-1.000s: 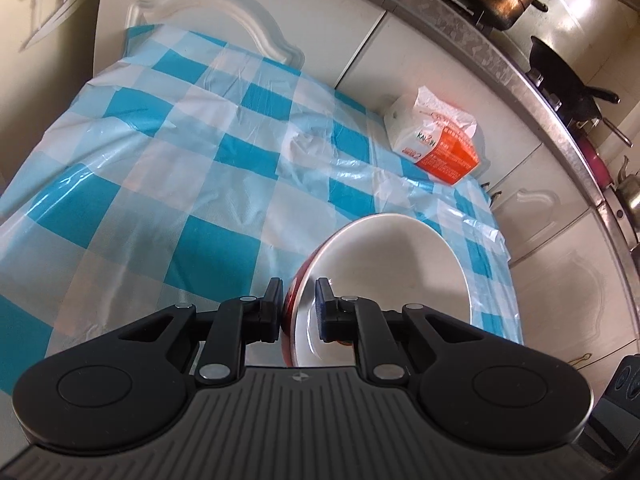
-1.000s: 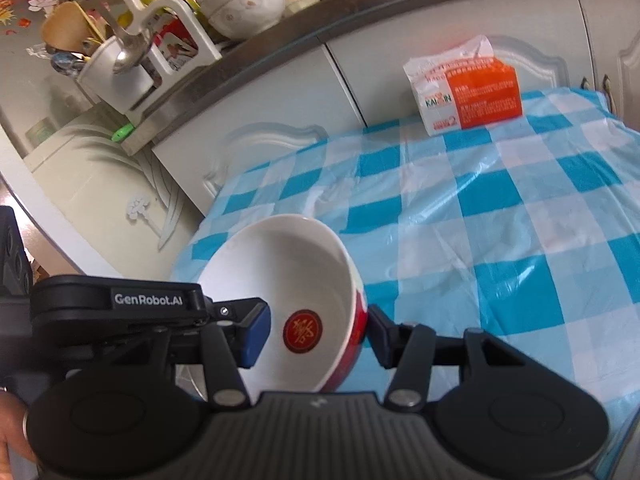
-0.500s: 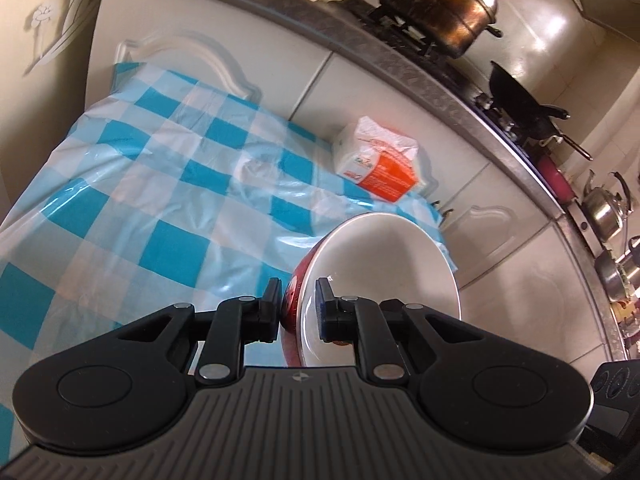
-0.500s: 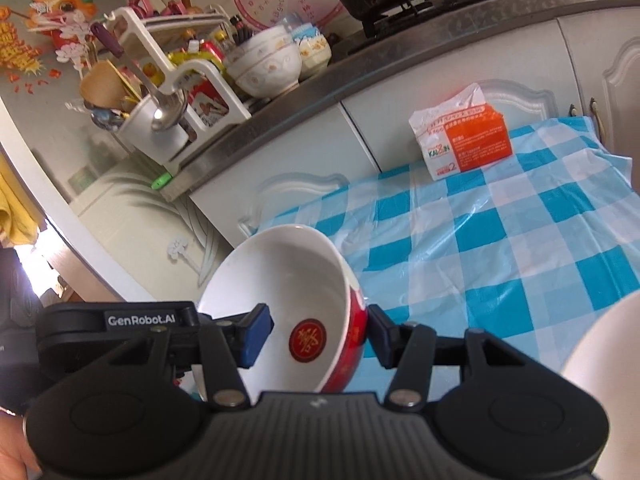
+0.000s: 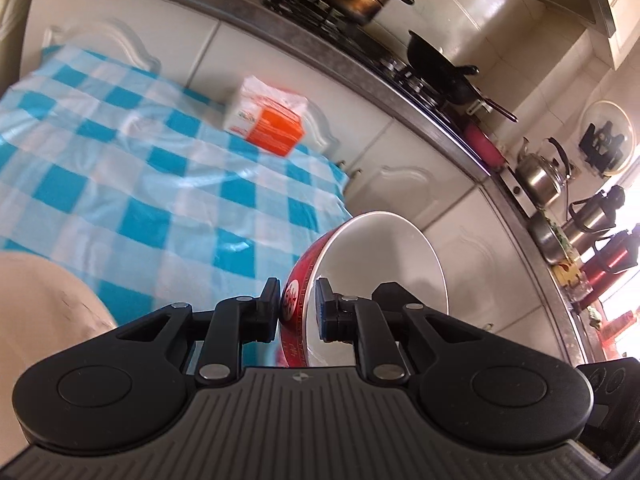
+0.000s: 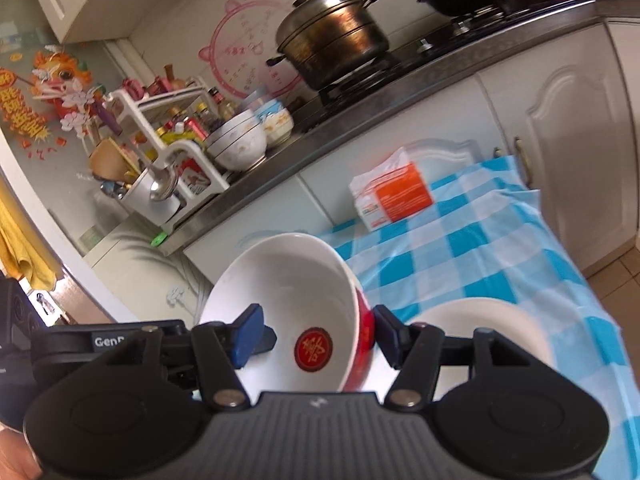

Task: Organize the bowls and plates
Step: 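Lift the red-and-white bowl with the left gripper and carry it over the bowl stack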

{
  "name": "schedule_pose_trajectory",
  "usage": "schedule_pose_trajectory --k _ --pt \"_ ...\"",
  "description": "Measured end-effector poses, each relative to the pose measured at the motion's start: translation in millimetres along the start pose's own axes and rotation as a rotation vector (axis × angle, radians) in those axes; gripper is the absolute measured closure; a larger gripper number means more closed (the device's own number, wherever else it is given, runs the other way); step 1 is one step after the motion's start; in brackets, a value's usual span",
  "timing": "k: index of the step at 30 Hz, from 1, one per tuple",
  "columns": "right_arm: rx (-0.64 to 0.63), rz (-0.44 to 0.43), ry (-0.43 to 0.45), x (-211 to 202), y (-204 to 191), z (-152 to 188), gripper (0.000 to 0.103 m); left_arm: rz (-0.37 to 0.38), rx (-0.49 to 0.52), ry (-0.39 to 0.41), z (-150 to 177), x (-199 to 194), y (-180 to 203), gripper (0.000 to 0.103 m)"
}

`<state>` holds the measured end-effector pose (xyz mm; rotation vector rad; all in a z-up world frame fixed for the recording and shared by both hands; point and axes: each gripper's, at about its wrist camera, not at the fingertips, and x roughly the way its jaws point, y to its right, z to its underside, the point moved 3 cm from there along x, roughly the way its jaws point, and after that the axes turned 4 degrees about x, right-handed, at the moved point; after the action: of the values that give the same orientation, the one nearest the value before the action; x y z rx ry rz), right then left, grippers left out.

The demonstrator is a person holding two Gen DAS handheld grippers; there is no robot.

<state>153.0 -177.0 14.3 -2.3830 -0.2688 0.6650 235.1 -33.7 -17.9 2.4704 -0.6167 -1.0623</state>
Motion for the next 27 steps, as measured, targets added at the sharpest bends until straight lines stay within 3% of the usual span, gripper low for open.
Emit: schedule_pose_trajectory --k 6,16,27 --pt "0.017 0.026 0.016 -26 26 1 0.042 0.022 -0.041 -0.048 22 22 14 0.089" --pt "0.032 0.060 -0.012 -25 53 12 0.042 -0.029 -0.058 -0.093 36 47 12 0.089" --pt "-0.037 0.070 -0.032 -21 53 18 0.038 -0.022 -0.050 -0.085 37 45 7 0.088"
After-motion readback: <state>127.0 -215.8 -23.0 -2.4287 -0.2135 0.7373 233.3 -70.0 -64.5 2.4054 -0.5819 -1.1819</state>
